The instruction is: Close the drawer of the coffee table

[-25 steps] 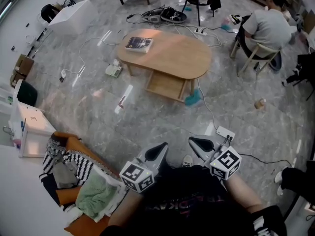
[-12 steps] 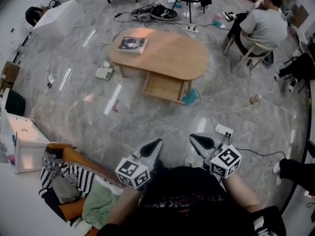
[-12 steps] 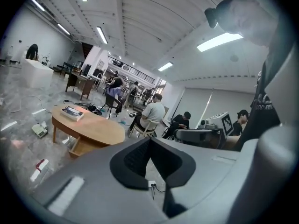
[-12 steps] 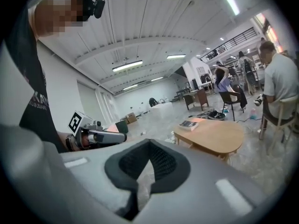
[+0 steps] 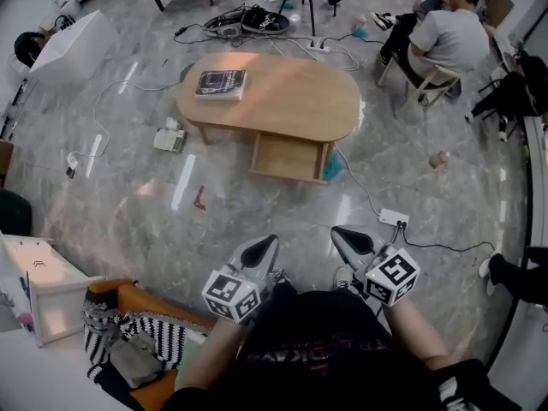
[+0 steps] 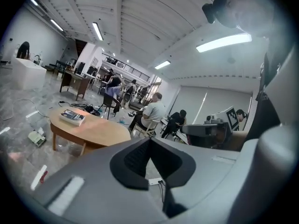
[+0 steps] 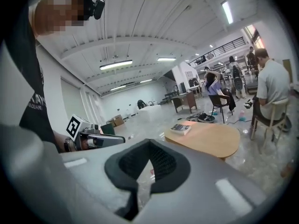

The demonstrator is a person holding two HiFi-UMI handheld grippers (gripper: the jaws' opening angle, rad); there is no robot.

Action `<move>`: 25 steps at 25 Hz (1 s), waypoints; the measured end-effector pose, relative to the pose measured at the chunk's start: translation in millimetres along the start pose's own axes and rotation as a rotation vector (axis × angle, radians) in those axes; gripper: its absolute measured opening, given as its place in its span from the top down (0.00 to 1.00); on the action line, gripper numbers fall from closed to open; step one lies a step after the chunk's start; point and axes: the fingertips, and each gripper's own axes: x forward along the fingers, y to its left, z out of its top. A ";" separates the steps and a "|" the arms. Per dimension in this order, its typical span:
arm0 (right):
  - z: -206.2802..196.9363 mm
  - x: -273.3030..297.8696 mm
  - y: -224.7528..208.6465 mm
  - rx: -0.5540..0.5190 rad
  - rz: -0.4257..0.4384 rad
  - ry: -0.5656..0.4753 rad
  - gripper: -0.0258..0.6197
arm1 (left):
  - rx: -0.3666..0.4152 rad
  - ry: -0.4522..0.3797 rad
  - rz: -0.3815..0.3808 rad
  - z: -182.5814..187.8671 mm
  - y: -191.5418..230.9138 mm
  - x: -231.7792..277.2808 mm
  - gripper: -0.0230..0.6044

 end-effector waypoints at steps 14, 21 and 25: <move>5.5 47.5 -5.2 0.028 -0.223 -0.059 0.96 | 0.091 0.055 -0.033 6.5 93.0 -23.0 0.95; 3.5 43.2 -16.7 0.029 -0.236 -0.059 0.96 | 0.103 0.029 -0.007 12.2 100.6 -16.2 0.95; -0.8 41.3 -33.9 0.040 -0.225 -0.060 0.96 | 0.114 0.040 0.008 9.3 99.7 -2.3 0.95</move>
